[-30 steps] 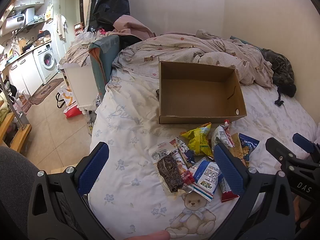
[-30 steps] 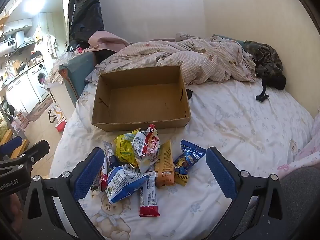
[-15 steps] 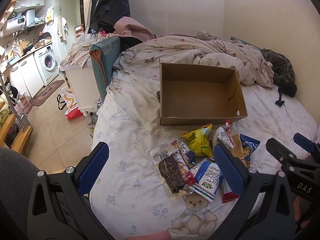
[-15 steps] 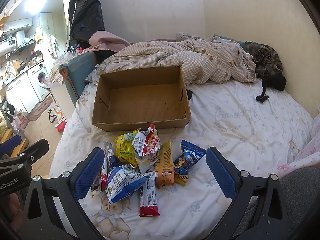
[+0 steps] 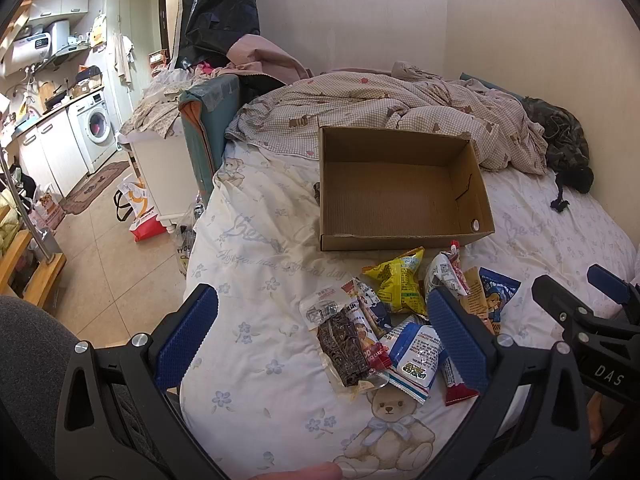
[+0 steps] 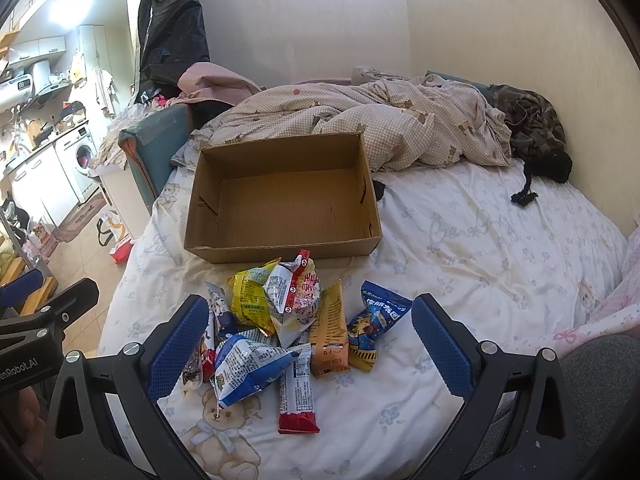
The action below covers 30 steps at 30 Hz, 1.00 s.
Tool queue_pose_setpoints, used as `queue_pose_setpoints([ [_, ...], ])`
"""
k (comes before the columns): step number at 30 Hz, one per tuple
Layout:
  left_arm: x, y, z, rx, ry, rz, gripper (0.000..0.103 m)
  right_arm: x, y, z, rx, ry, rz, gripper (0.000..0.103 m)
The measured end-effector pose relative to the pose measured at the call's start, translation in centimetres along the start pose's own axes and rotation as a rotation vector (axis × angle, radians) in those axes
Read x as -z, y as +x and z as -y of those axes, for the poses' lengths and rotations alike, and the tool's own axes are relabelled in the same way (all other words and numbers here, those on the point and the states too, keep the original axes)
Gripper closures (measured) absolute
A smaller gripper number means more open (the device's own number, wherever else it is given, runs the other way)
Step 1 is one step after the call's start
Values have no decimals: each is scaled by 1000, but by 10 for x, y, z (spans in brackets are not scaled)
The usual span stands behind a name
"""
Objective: Organize snacks
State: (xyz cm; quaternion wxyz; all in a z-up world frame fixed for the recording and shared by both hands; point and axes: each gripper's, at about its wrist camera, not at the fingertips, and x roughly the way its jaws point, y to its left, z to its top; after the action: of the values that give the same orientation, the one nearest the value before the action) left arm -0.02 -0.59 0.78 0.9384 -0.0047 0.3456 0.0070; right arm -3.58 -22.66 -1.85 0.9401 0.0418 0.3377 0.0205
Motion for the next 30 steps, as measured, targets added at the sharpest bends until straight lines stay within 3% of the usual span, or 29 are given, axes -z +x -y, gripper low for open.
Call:
queue_pose_setpoints([
  [30,2,-1,-1,-1,3,4,0,0,-1,-1,1,-3,3,0],
])
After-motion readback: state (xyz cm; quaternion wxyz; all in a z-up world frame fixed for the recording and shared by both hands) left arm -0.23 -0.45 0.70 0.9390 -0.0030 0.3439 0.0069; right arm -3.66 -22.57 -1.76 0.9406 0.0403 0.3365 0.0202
